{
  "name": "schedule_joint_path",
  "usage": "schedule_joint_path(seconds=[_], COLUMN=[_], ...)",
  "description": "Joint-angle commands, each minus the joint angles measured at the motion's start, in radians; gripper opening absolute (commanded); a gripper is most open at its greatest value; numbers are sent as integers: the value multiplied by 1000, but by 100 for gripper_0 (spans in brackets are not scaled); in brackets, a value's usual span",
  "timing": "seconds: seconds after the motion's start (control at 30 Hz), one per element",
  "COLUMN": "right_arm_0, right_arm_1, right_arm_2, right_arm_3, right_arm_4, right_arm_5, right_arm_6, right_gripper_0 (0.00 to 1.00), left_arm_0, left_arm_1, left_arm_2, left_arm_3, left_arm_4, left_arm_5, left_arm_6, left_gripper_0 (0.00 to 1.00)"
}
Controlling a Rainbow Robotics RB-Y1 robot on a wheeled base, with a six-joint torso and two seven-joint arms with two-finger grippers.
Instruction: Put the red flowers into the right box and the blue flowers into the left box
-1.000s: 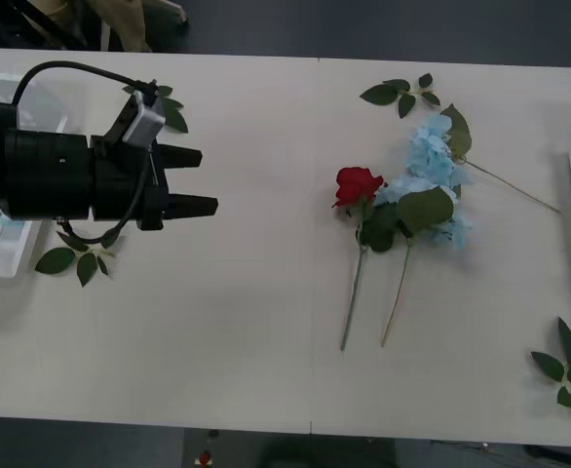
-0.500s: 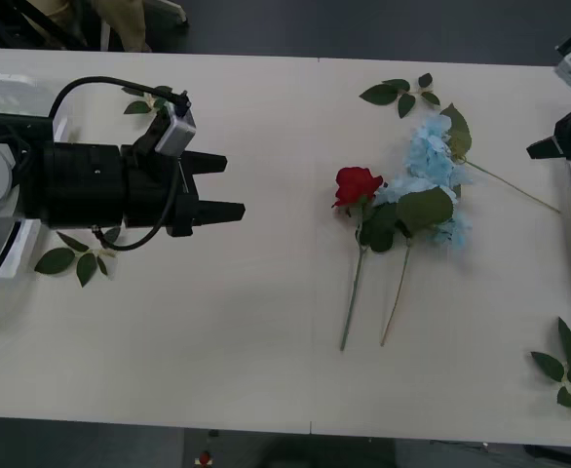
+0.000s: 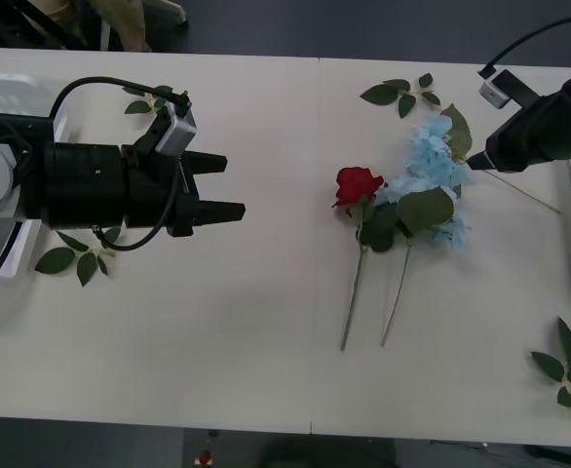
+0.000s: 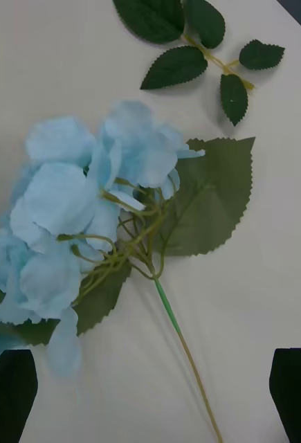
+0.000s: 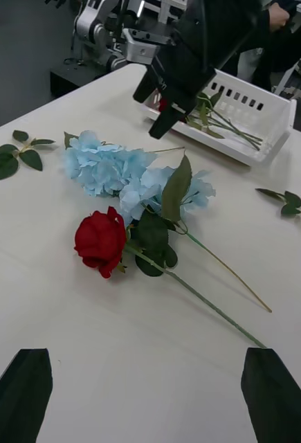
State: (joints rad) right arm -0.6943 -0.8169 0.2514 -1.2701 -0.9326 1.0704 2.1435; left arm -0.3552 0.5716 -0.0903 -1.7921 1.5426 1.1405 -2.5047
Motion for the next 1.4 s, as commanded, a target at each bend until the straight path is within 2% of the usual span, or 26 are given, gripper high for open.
schedule_joint_path(seconds=[0.03,0.6,1.1,1.4], right_arm_0=[-37,-37,-37,-39], right_arm_1=[28,96,171,191], right_arm_2=[3,5,6,6], right_arm_3=[-21,20,124,201], right_arm_4=[61,256,370,406], right_arm_5=[2,33,-67,-178], right_arm_6=[16,-5,-11,-25], right_gripper_0=[99,99,99,98], left_arm_0=[-11,-11,-11,-11], left_arm_1=[5,5,5,5], left_arm_2=[18,18,18,18], left_arm_3=[-24,-24,-24,-24], left_arm_4=[-3,-3,-3,-3], left_arm_5=[-5,-5,-5,-5], left_arm_6=[-29,-29,-29,-29], left_gripper_0=[80,80,80,80])
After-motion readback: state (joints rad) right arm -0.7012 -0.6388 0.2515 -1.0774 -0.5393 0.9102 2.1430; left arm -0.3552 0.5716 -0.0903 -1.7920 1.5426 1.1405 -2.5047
